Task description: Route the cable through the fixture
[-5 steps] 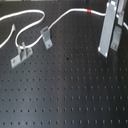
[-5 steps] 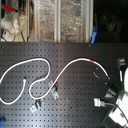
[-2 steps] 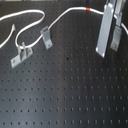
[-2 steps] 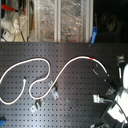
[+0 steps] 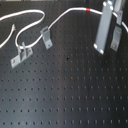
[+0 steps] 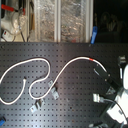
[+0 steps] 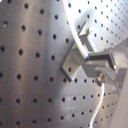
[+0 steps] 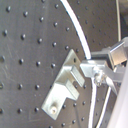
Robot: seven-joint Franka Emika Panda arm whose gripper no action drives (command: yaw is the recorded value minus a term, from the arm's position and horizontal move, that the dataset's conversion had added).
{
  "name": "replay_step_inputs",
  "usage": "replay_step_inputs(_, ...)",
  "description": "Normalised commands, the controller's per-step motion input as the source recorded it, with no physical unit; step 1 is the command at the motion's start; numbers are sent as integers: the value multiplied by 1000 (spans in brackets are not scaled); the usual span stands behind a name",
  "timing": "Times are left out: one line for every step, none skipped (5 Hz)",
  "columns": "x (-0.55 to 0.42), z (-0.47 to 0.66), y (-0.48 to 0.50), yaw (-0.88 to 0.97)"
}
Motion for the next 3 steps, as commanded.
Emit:
replay_step_inputs(-244, -55, 34, 514)
replay_step_inputs(-57, 0, 6, 151)
replay_step_inputs(-201, 95, -35, 29)
